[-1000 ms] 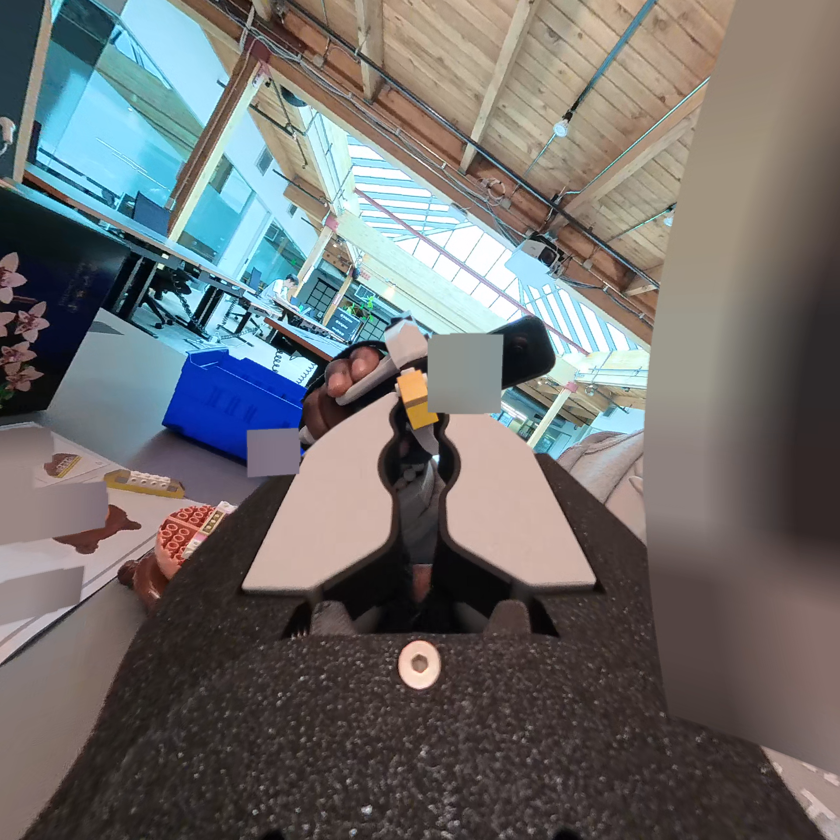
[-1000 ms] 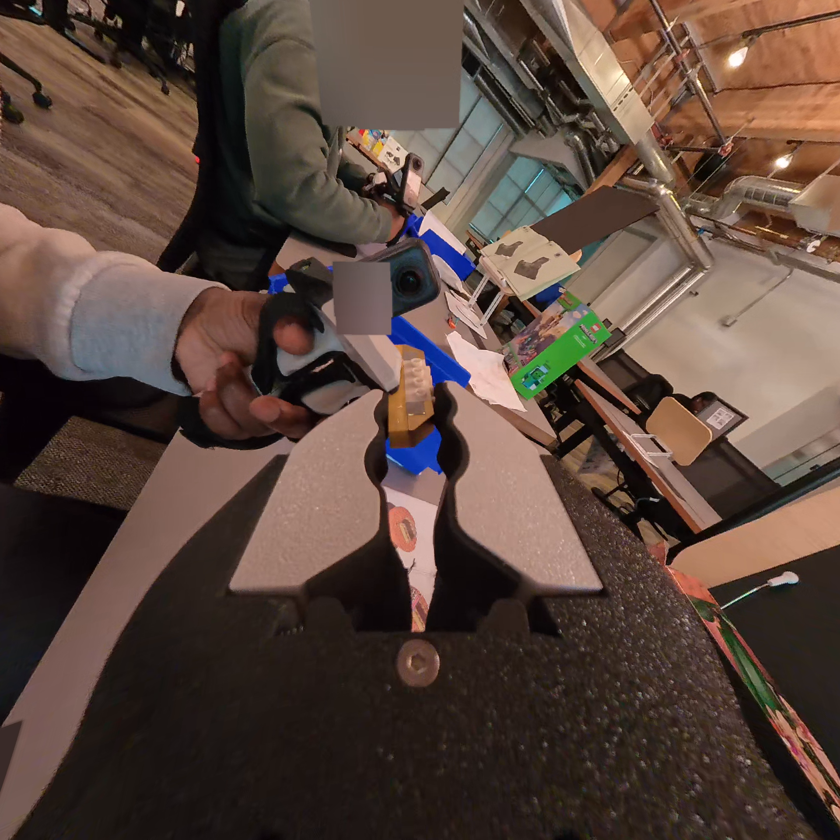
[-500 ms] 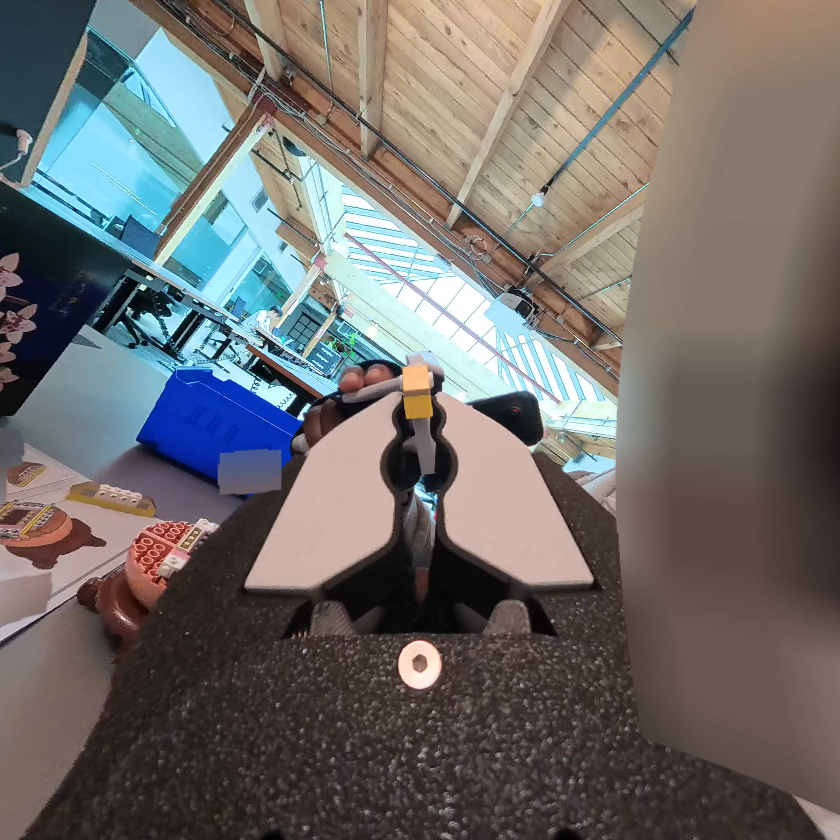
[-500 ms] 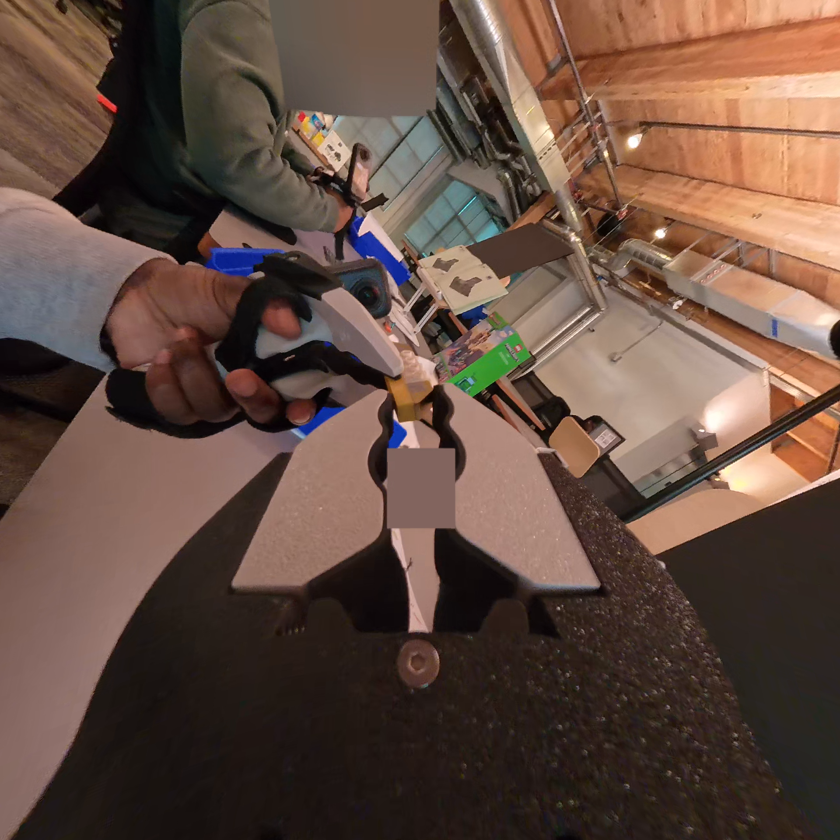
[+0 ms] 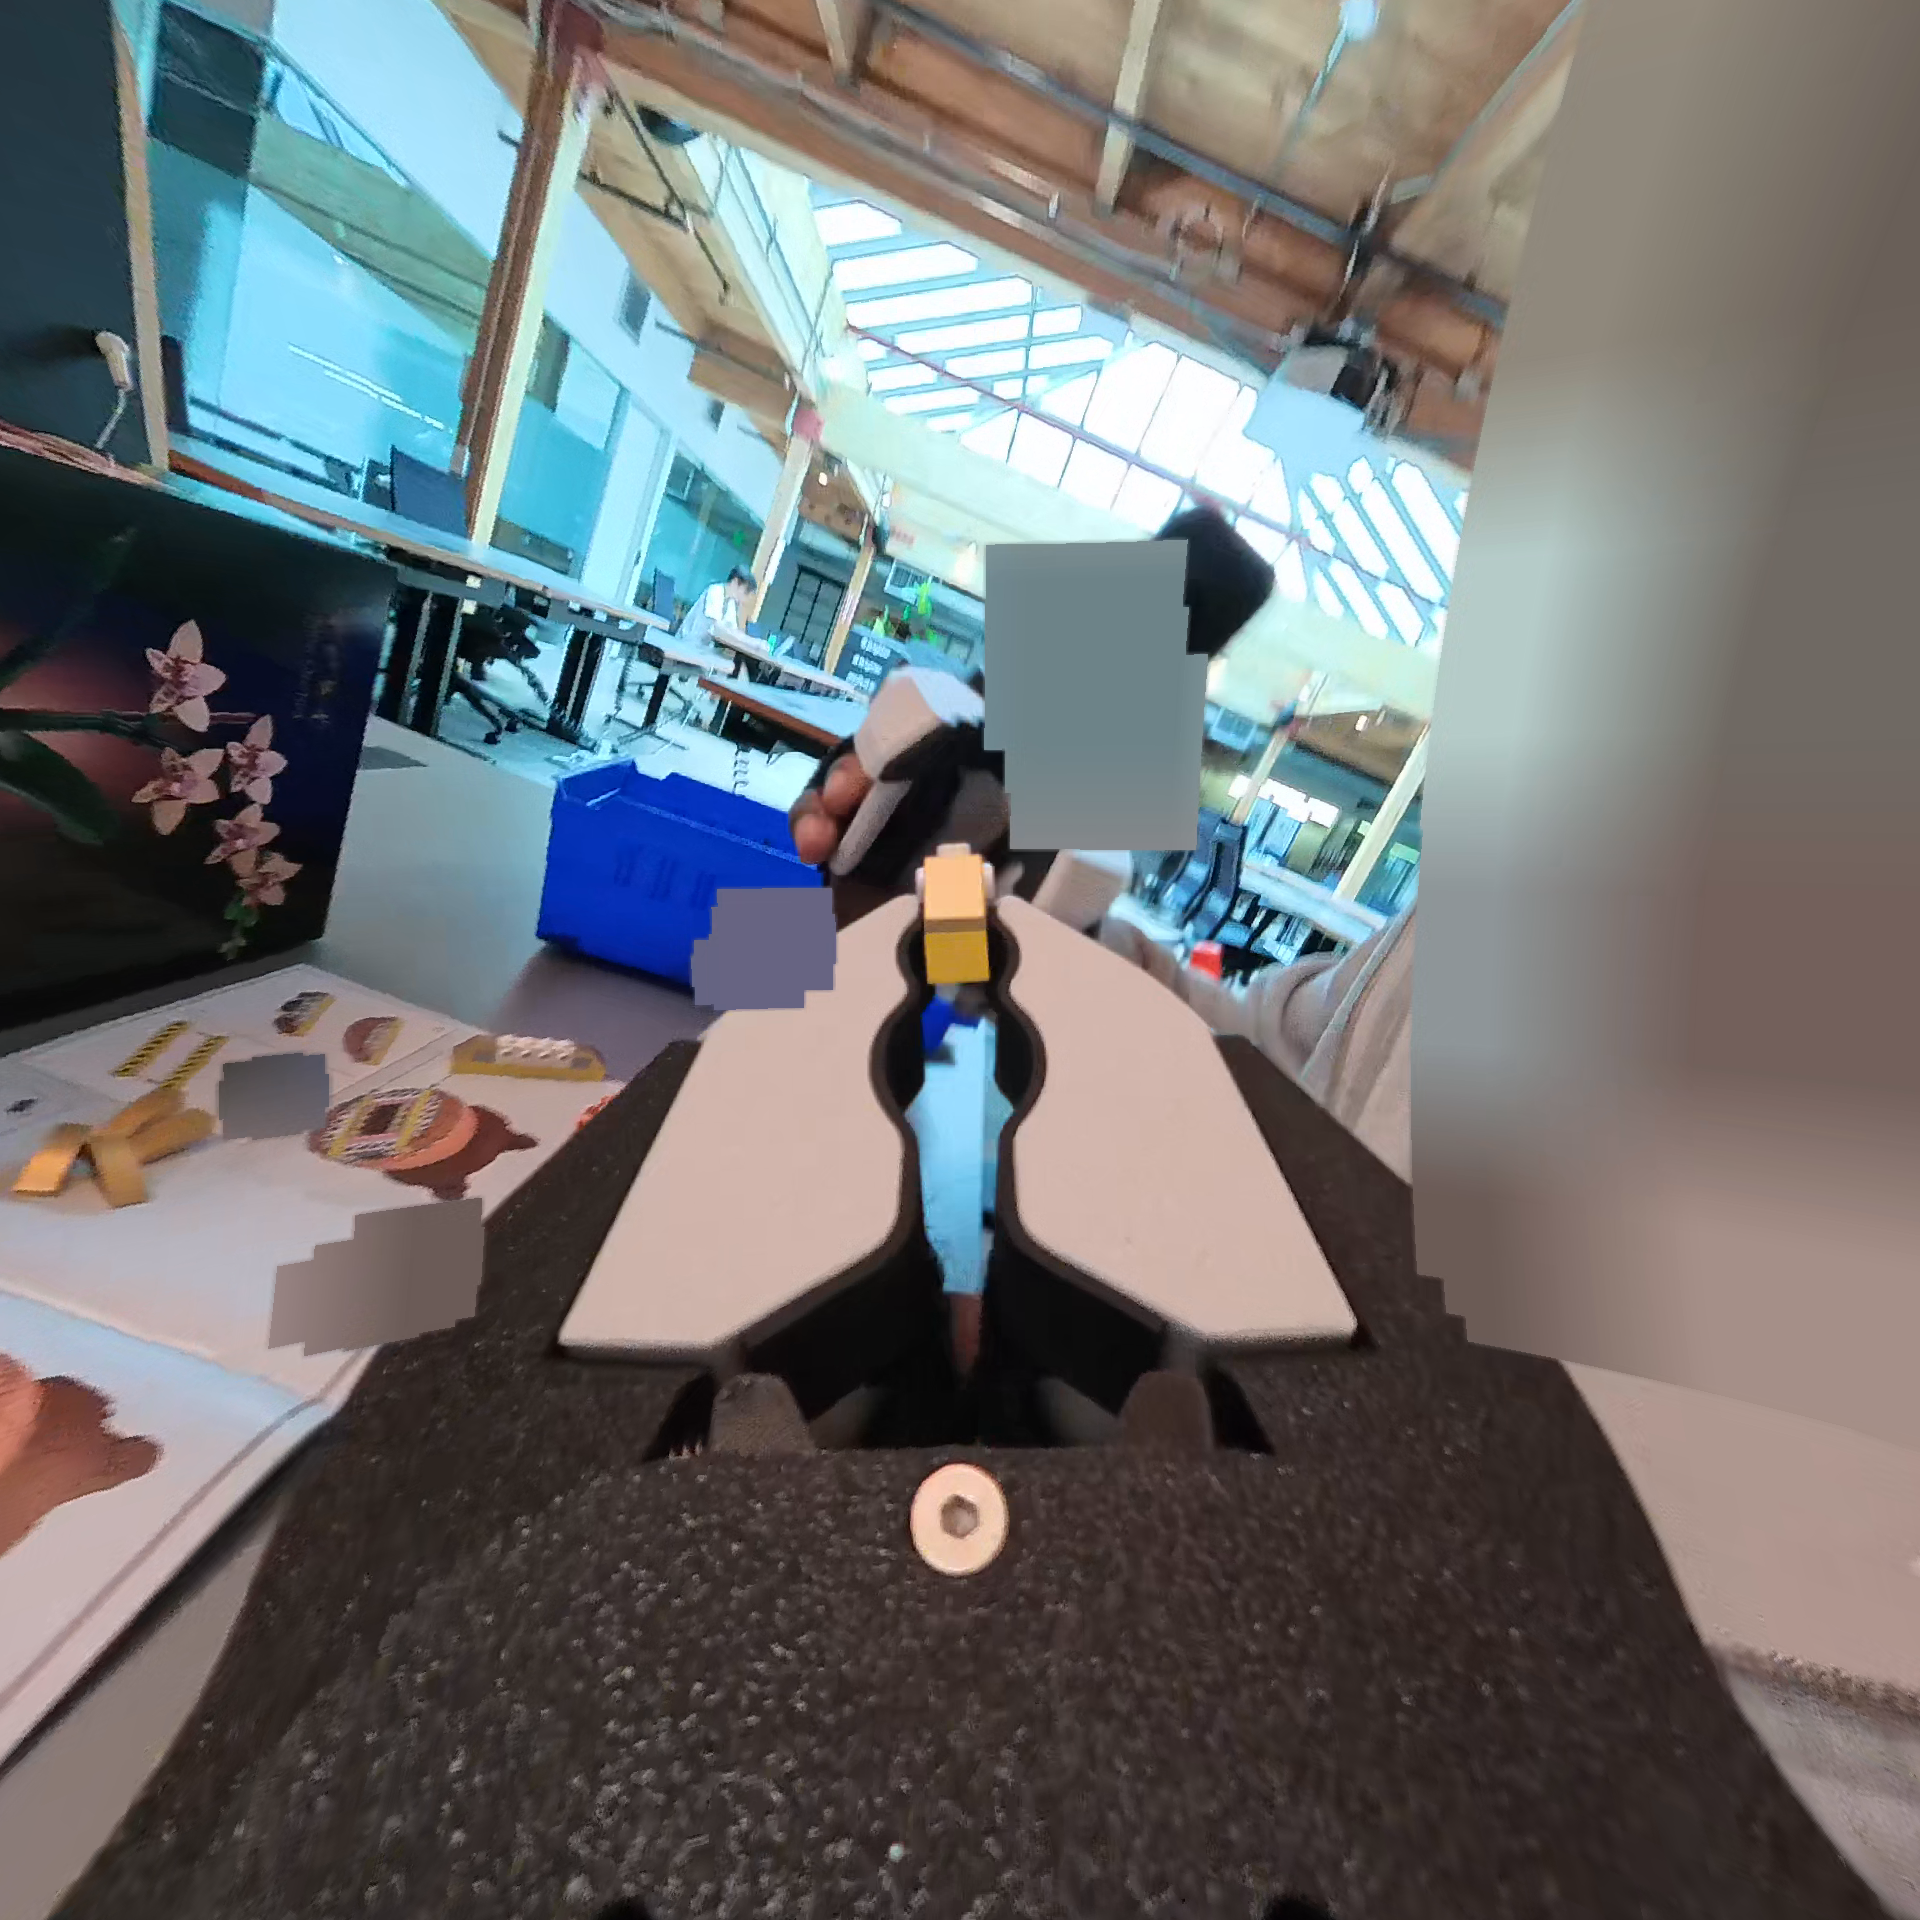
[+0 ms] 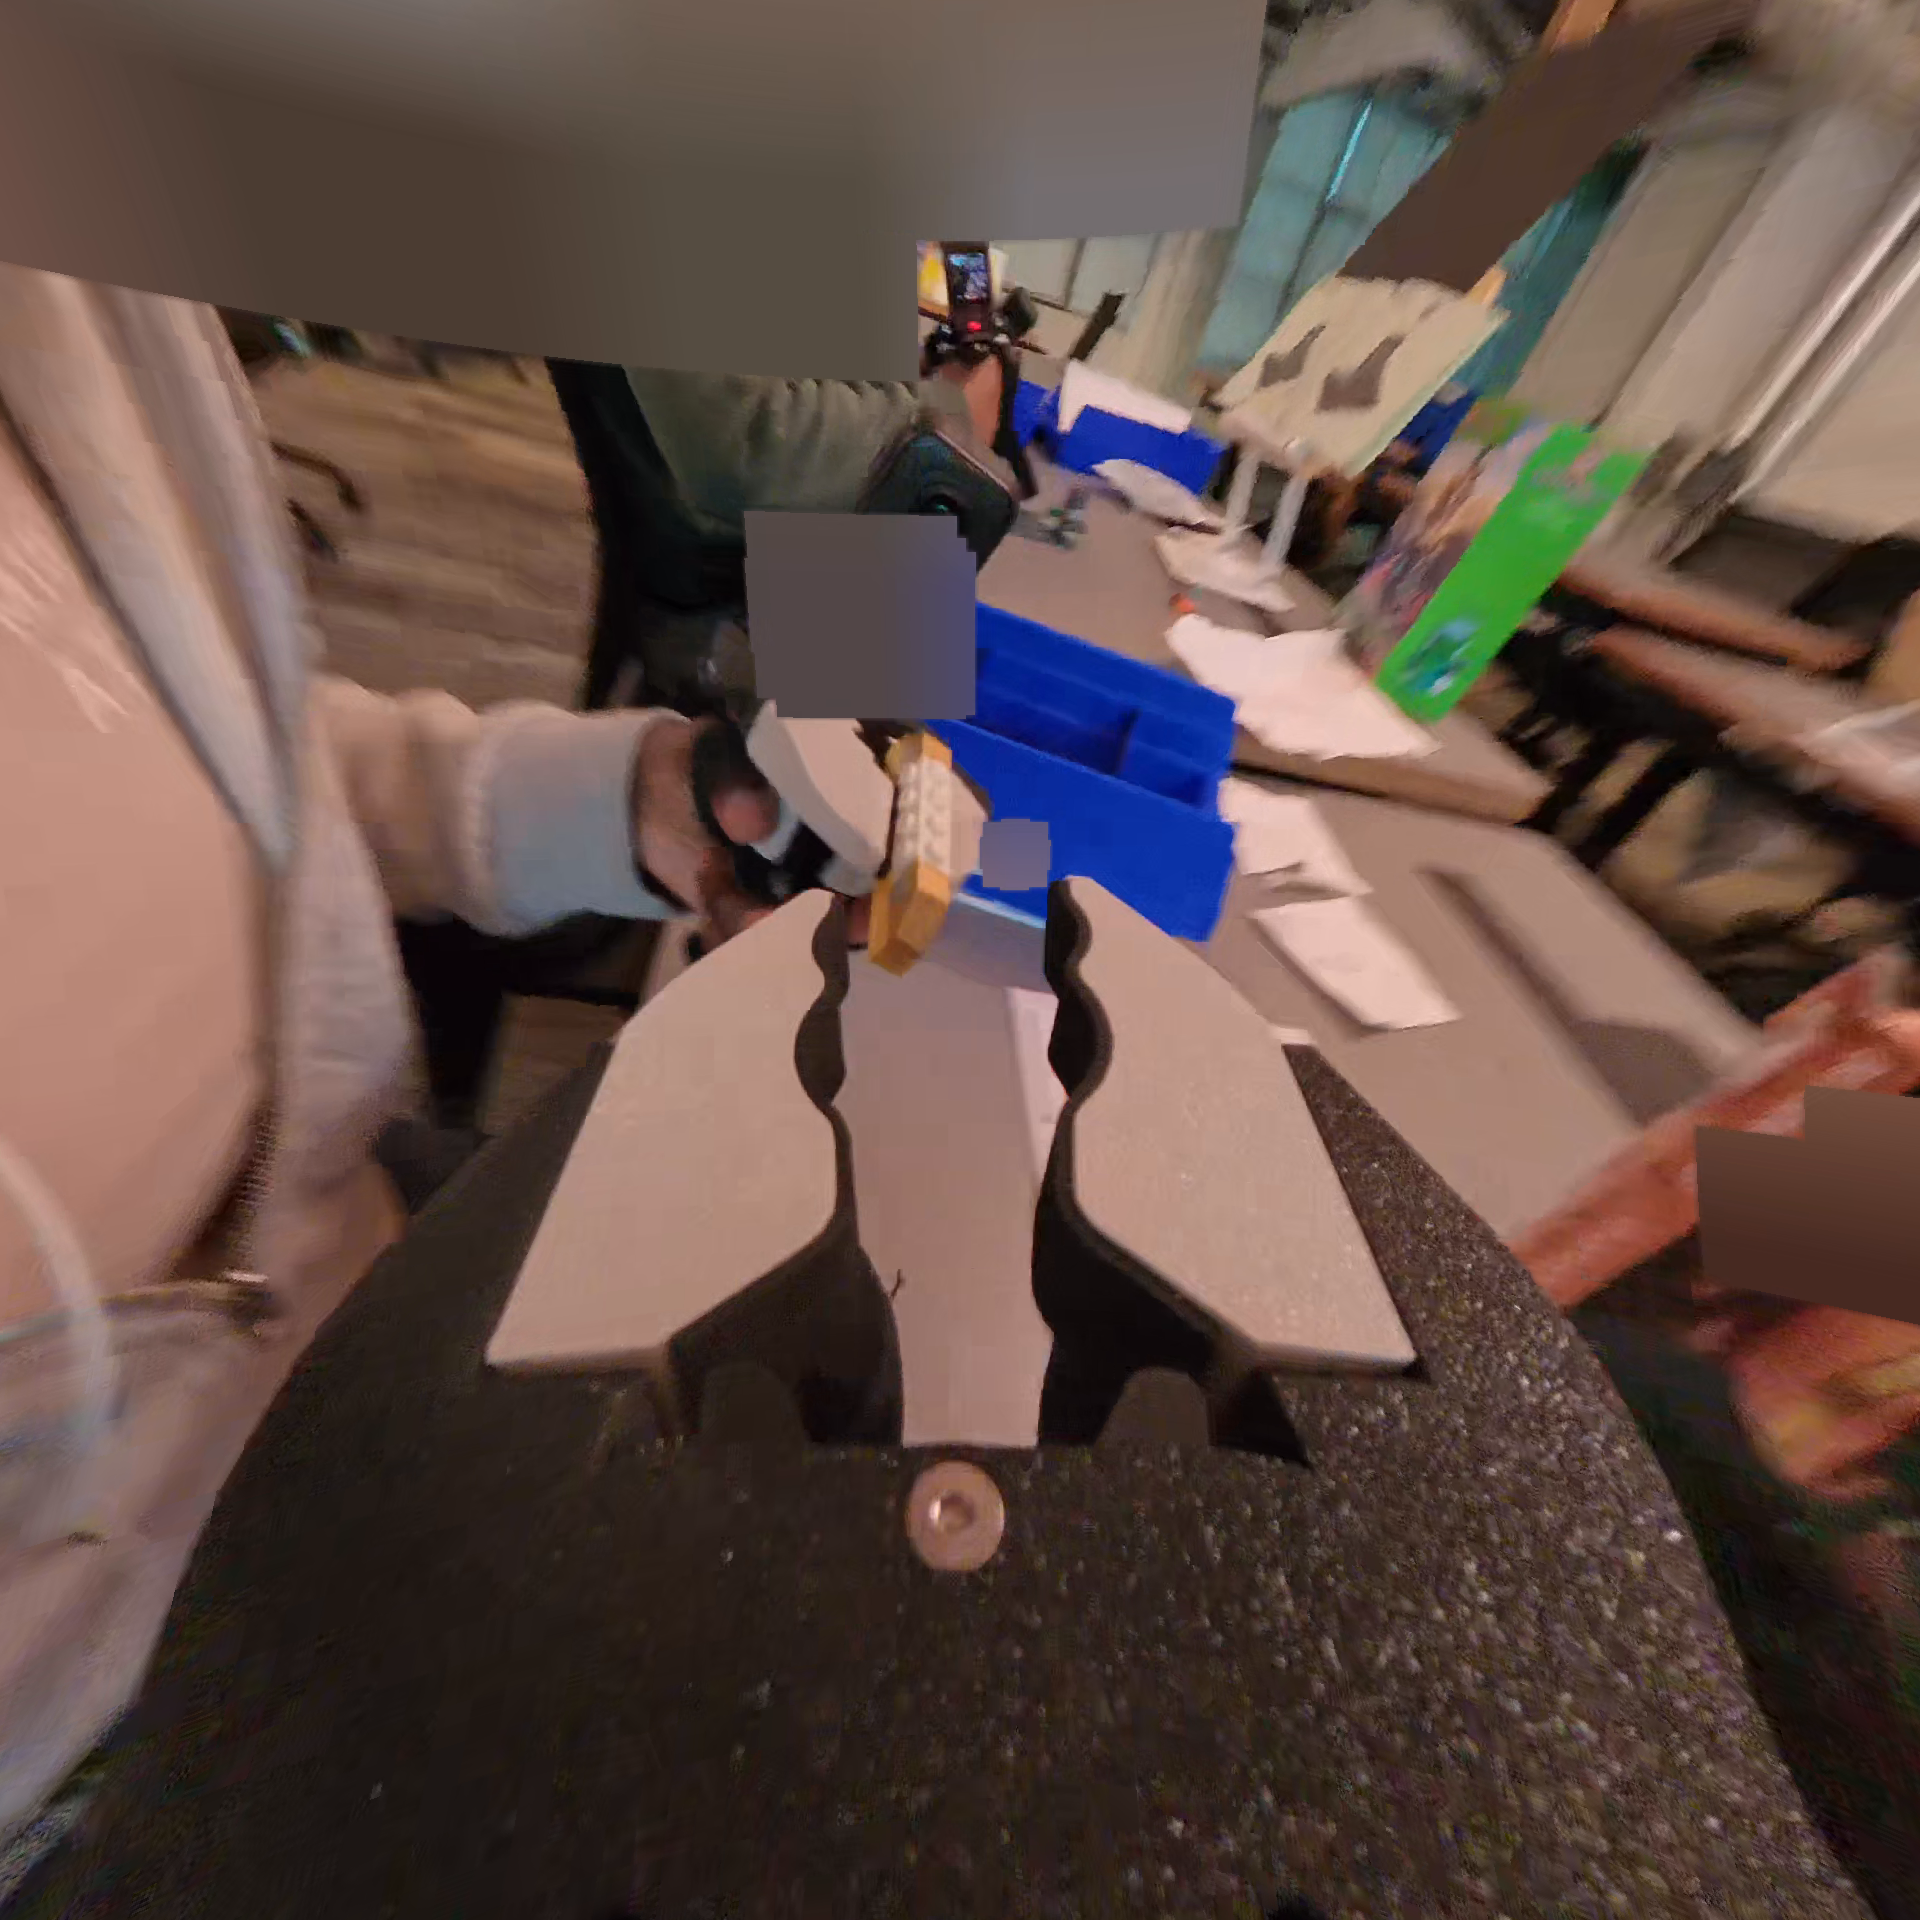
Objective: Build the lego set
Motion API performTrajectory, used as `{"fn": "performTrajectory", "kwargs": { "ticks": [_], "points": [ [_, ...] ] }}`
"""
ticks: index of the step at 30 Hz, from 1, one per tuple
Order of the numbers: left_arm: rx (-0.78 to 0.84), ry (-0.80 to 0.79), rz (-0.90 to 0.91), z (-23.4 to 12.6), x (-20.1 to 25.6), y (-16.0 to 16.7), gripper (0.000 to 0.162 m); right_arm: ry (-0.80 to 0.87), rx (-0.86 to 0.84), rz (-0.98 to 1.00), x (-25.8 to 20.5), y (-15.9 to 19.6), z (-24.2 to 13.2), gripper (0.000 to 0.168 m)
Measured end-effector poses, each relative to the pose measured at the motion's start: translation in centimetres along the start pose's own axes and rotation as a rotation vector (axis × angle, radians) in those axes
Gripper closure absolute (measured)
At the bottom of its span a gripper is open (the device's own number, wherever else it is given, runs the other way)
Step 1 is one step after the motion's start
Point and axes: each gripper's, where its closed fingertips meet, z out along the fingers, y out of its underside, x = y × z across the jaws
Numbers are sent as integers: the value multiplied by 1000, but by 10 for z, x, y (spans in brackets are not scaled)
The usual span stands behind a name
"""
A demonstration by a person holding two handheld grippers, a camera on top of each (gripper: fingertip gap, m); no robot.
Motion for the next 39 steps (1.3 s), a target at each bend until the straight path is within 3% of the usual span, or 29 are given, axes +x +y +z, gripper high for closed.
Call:
{"fn": "performTrajectory", "kwargs": {
  "ticks": [4,7,12,16,20,24,27,32,39],
  "points": [
    [-124,8,108,5,-3,17,155,-76,-26,224,-5,8,5,138],
    [-185,47,143,12,0,27,154,-74,-84,268,-13,22,9,144],
    [-265,122,161,22,1,41,155,-6,-29,341,-20,29,-1,157],
    [-290,148,124,32,-5,52,150,60,-25,366,-16,40,-13,158],
    [-280,66,154,35,-26,56,127,239,-100,357,10,61,-40,158],
    [-292,-117,253,22,-61,57,126,639,-357,306,67,115,-104,158],
    [-327,-285,327,6,-92,52,125,804,-557,307,90,153,-142,157],
    [-245,-372,274,-8,-109,46,124,758,-706,405,107,207,-155,157],
    [-177,-382,262,-19,-109,45,127,720,-714,497,116,231,-159,157]
  ]
}}
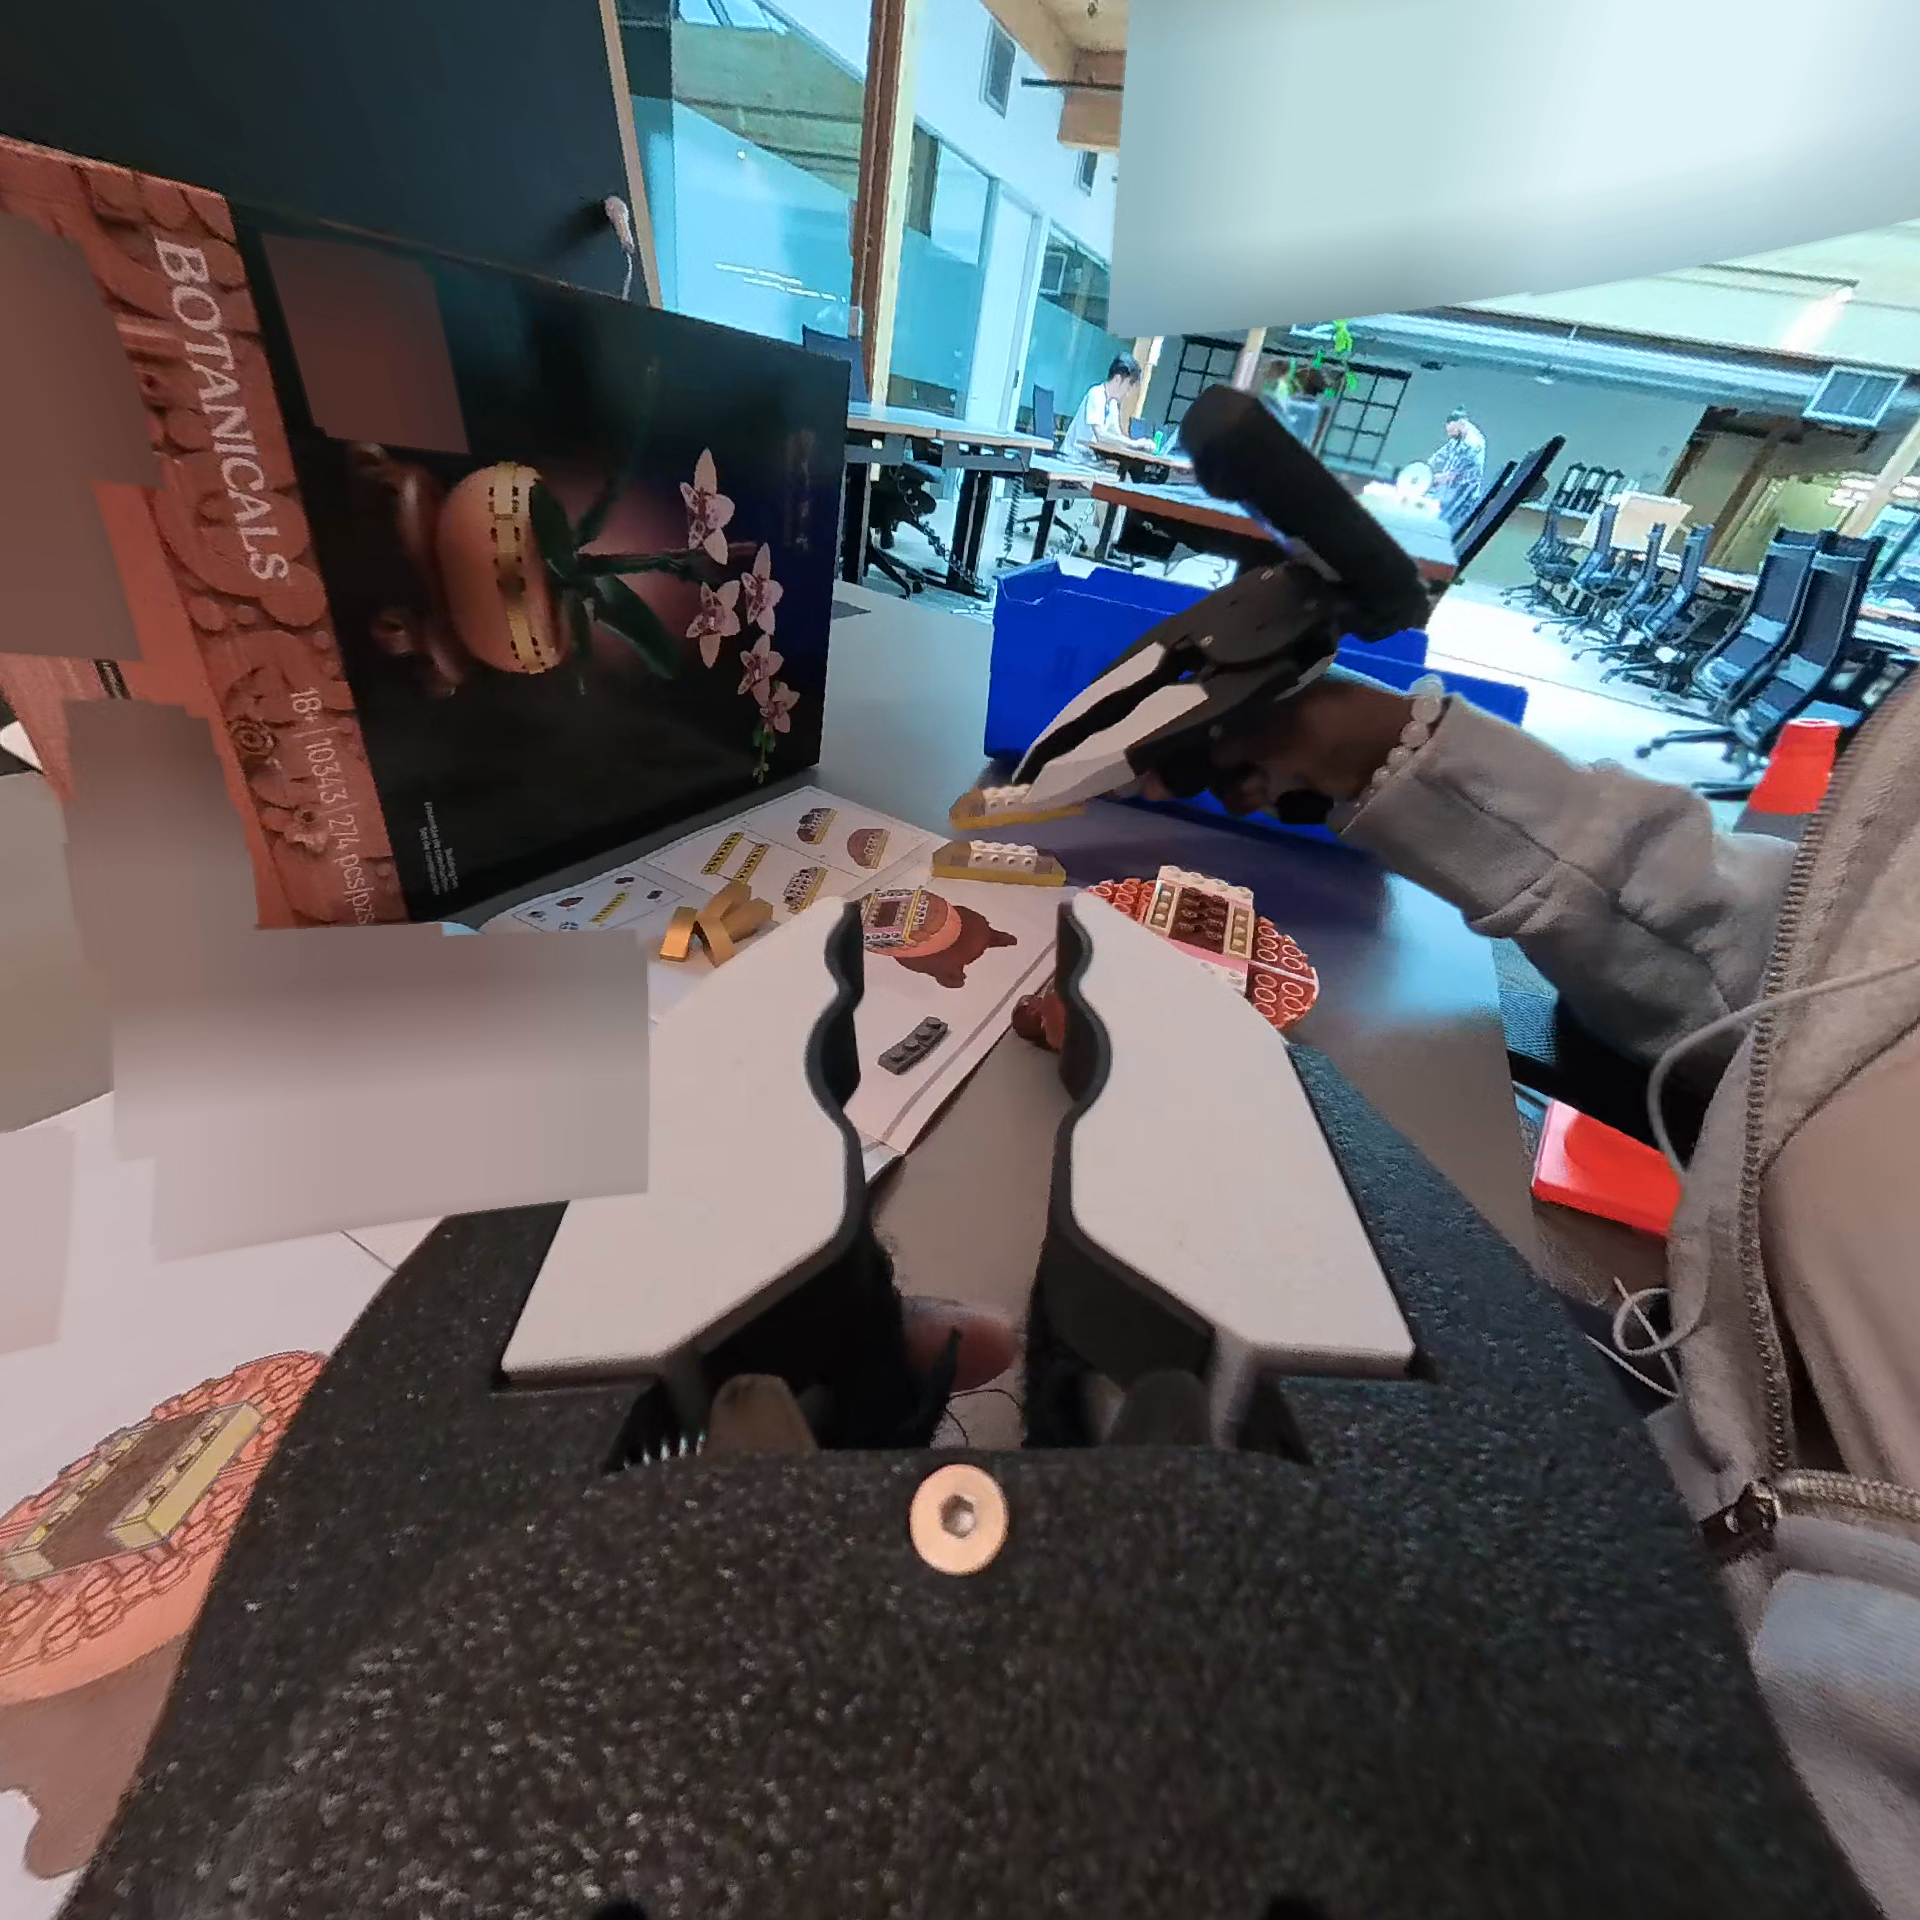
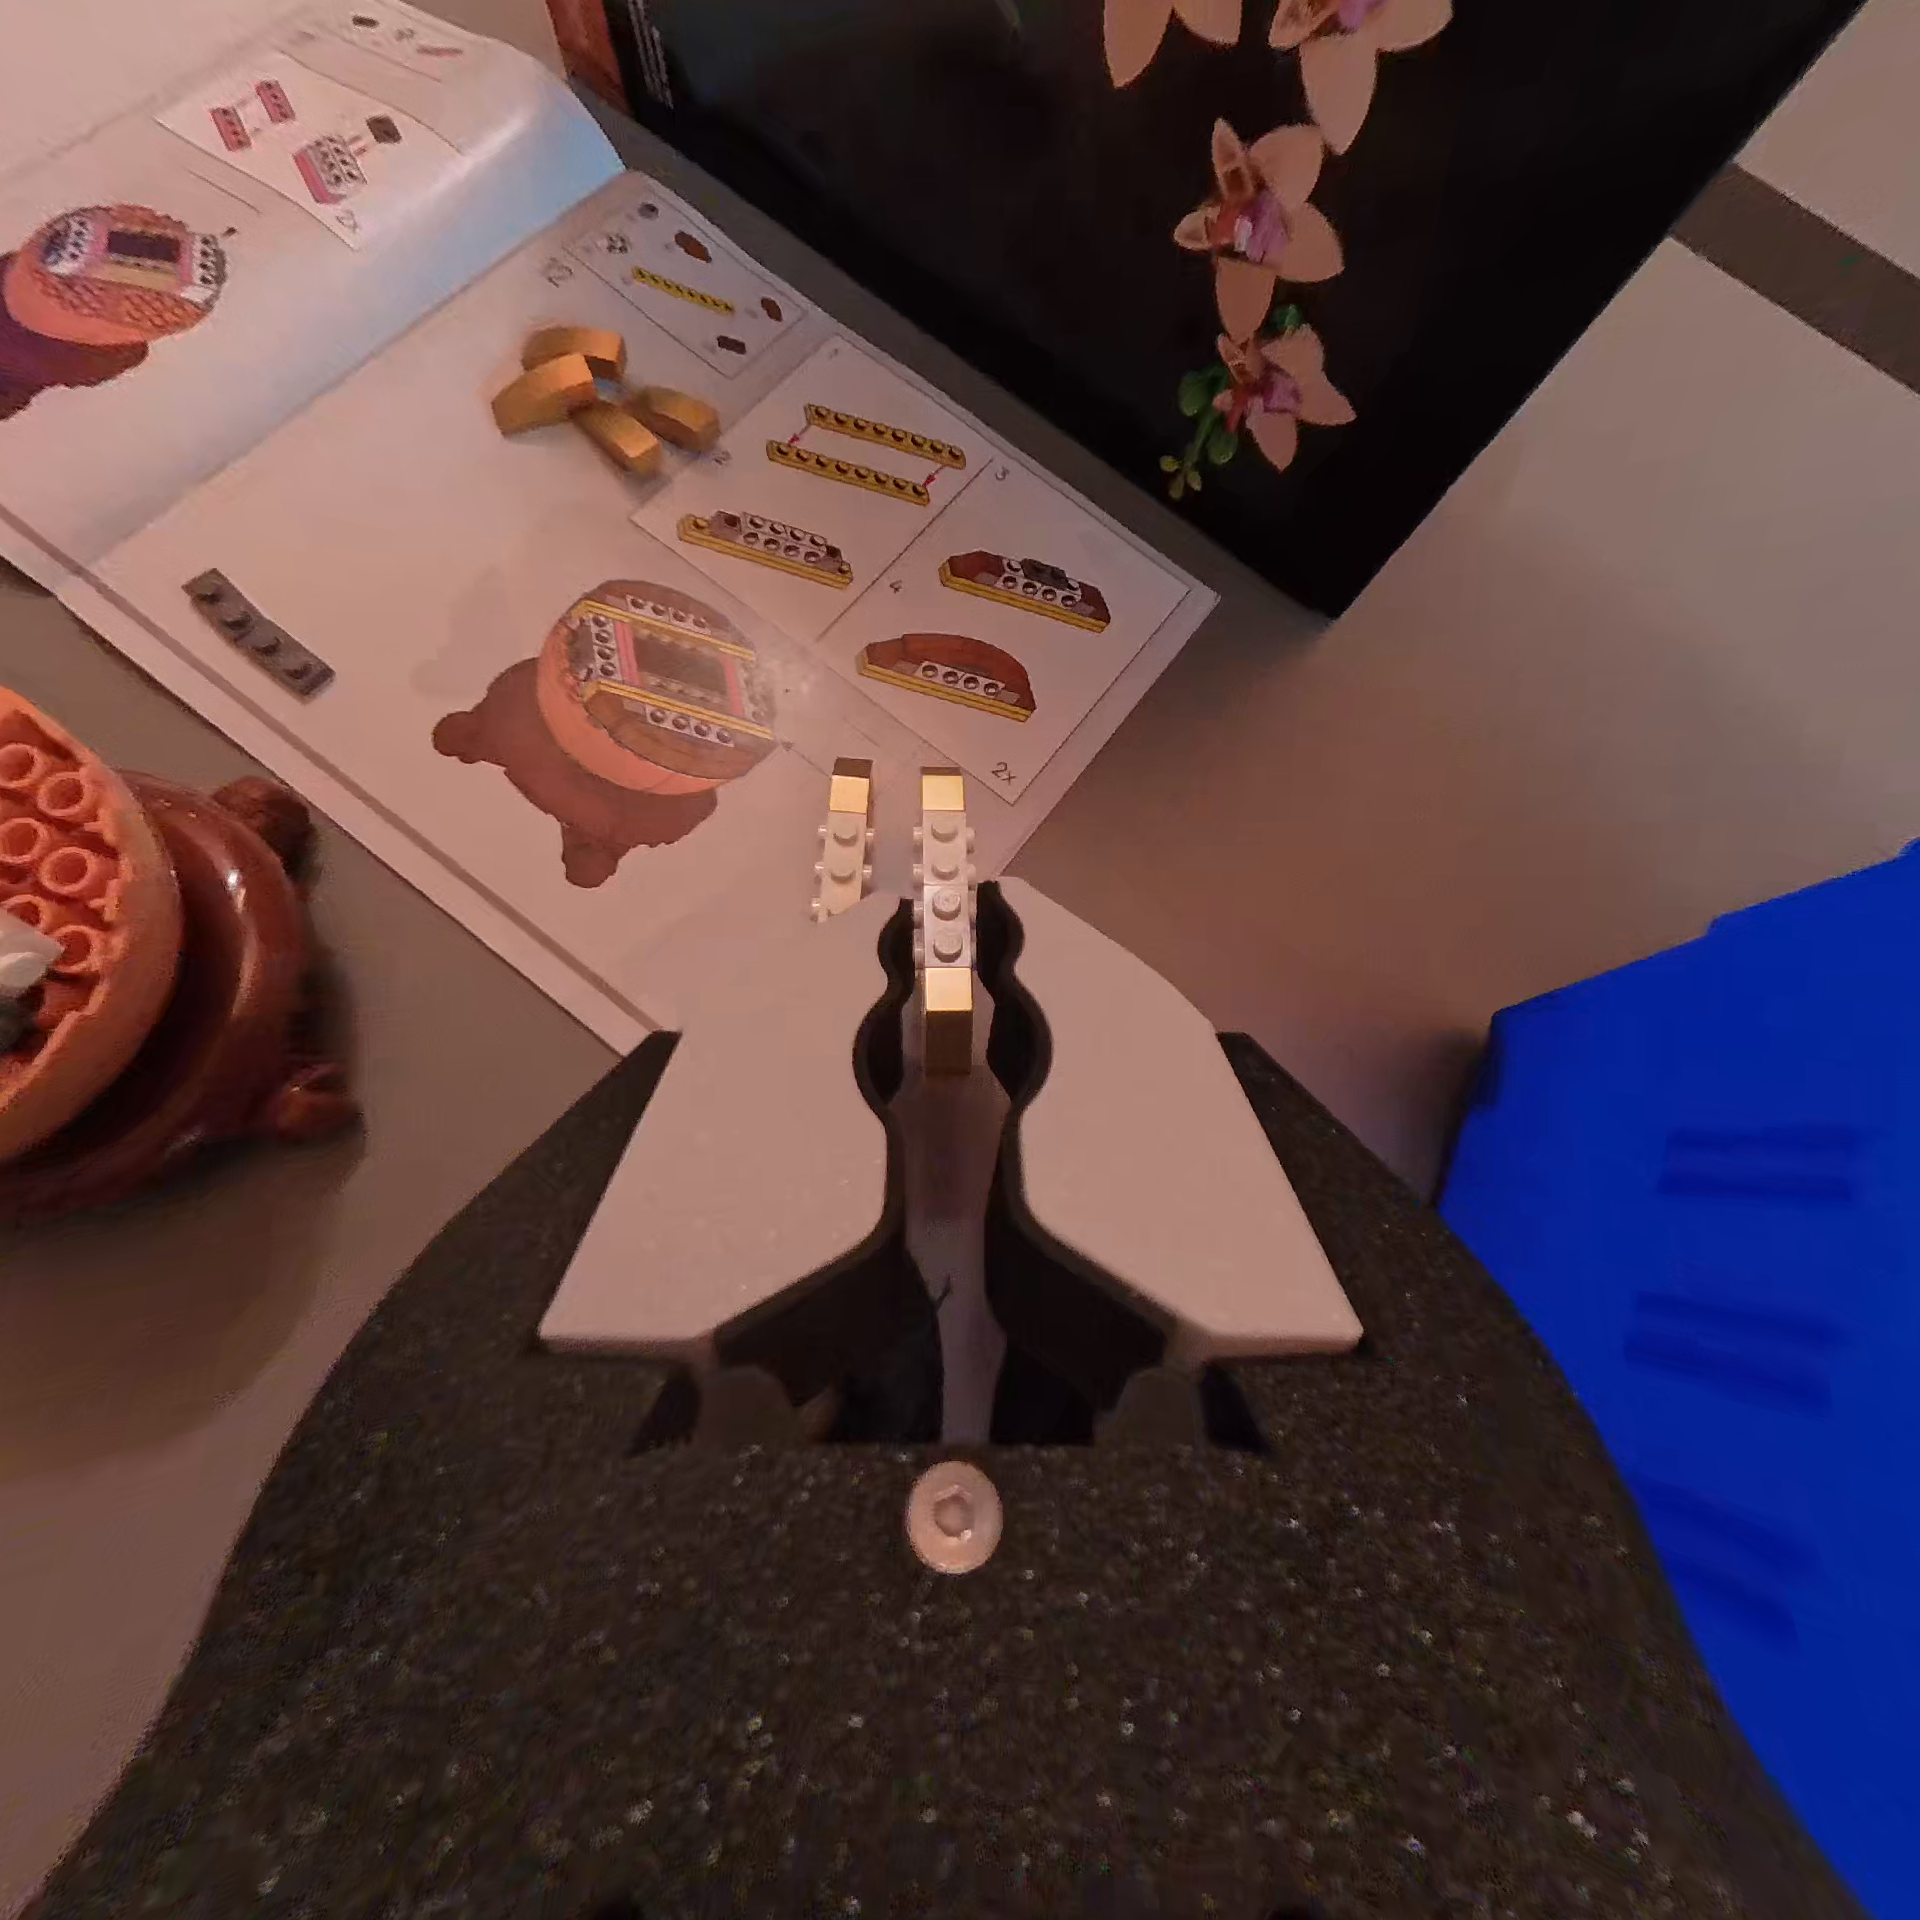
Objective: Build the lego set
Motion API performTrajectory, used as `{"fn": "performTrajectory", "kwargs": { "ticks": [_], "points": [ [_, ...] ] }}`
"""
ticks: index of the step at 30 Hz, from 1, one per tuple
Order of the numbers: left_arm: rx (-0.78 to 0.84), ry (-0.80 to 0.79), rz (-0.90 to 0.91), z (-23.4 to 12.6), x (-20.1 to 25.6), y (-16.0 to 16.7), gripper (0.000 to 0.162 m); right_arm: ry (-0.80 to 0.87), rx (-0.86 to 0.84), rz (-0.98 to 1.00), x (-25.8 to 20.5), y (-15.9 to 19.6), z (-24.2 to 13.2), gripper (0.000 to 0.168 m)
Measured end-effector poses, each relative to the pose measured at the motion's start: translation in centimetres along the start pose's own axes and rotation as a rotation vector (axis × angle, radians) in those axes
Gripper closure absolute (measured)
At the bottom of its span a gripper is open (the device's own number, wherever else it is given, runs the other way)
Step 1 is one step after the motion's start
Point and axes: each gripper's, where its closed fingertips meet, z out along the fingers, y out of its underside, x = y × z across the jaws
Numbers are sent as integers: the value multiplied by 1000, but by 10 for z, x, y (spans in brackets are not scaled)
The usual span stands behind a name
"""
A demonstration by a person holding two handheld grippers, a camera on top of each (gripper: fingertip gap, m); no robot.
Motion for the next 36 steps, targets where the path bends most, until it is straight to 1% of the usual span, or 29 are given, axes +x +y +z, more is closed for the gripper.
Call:
{"fn": "performTrajectory", "kwargs": {
  "ticks": [8,10,13,16,19,22,24,25,26,29,30,32,34,36],
  "points": [
    [-11,33,4,-2,1,1,128,-43,-44,9,-4,7,16,157],
    [-10,34,-4,-3,2,1,128,-34,-55,19,-1,7,12,155],
    [-7,26,-3,-6,1,1,128,-34,1,34,-3,0,-3,153],
    [1,20,-2,-9,-1,0,128,-51,44,14,-17,-4,-17,150],
    [26,46,-16,-10,2,-2,128,-18,6,-30,-24,6,-15,142],
    [27,89,-36,-9,8,-3,123,-17,-41,-28,-25,15,-3,142],
    [9,117,-45,-8,13,0,118,-3,-64,-32,-22,18,5,143],
    [3,128,-50,-8,15,1,115,-6,-85,-48,-23,21,9,147],
    [0,135,-56,-8,16,3,113,-4,-101,-71,-23,23,12,158],
    [1,147,-66,-11,17,5,111,1,-60,-136,-22,8,8,159],
    [5,148,-69,-12,16,5,111,-19,-28,-144,-25,-2,3,159],
    [19,171,-94,-15,15,4,113,-127,58,-155,-40,-30,-9,159],
    [31,216,-143,-15,16,2,116,-335,127,-160,-70,-58,-25,159],
    [25,265,-199,-11,17,1,117,-574,136,-153,-103,-80,-40,159]
  ]
}}
